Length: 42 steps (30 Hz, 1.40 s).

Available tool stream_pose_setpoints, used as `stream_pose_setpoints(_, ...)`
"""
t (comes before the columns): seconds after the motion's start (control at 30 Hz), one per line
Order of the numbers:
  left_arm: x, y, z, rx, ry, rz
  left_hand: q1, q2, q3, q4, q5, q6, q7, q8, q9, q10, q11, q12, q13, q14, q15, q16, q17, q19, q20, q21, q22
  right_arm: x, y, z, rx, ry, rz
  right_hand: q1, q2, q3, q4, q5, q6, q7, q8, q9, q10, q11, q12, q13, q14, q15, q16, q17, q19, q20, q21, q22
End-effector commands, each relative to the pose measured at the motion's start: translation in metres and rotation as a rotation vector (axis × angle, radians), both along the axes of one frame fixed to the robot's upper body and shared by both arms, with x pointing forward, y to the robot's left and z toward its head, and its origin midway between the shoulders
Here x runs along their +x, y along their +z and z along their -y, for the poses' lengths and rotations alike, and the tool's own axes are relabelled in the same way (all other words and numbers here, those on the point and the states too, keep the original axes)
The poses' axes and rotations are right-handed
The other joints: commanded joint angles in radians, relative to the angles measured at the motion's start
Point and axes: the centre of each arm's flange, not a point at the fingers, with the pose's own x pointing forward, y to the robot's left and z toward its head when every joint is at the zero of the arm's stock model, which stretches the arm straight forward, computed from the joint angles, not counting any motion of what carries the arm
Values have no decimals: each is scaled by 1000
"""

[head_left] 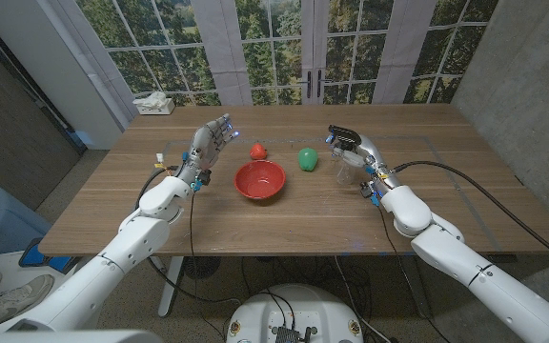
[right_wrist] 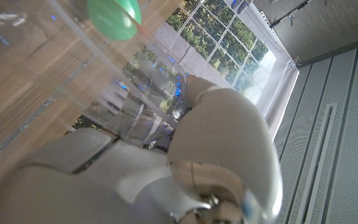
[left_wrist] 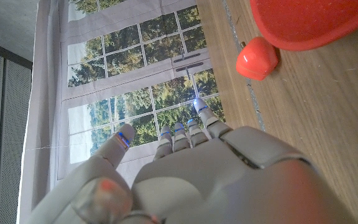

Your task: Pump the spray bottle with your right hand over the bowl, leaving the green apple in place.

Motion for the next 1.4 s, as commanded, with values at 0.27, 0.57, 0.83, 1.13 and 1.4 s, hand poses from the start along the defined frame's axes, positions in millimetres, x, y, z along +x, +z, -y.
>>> stream_pose_setpoints(0.27, -13, -3, -3, -24, 27, 4, -11, 63, 5, 2, 8, 7, -5, 1, 5, -3, -3, -3, 3, -3, -13, -3, 1, 8, -4, -5, 4, -11, 8, 8, -20, 22, 15, 25, 32, 62, -27, -1, 3, 10, -3, 0, -2, 2, 8, 5, 13, -159, 2, 7, 4, -127, 18, -14)
stream_pose_setpoints(0.57, -18, -6, -10, -36, 43, -2, -12, 63, 6, 2, 8, 6, -5, 1, 5, -4, -4, -3, 3, -3, -13, -3, 1, 10, -5, -8, 4, -17, 6, 6, -26, 41, -2, 24, 32, 64, -29, -1, 6, 12, -2, 0, 1, 2, 6, 5, 14, -159, 0, 8, 0, -128, 26, -26)
stream_pose_setpoints(0.83, -21, -10, -18, -48, 60, -4, -12, 62, 7, 1, 8, 6, -5, 1, 5, -5, -4, -3, 3, -3, -11, -3, 1, 10, -3, -12, 4, -23, 5, 3, -34, 58, -15, 22, 32, 64, -29, -1, 7, 14, -3, 1, 1, 4, 7, 9, 17, -158, -1, 9, -1, -128, 36, -39)
stream_pose_setpoints(1.13, -23, -13, -25, -57, 71, -5, -13, 62, 8, 1, 9, 6, -5, 1, 5, -5, -3, -3, 3, -4, -10, -3, 1, 12, -4, -15, 4, -27, 5, -1, -52, 72, -25, 21, 32, 65, -30, -2, 8, 15, -2, 3, 4, 4, 4, 7, 17, -158, -2, 9, -5, -128, 47, -54)
stream_pose_setpoints(1.4, -24, -14, -29, -66, 77, 1, -14, 63, 9, 0, 9, 5, -4, 1, 5, -4, -3, -3, 3, -4, -11, -3, 1, 13, -3, -18, 4, -29, 7, -6, -69, 89, -26, 20, 31, 65, -31, -2, 8, 15, -1, 6, 4, 4, 4, 11, 18, -158, -2, 10, -7, -128, 55, -67)
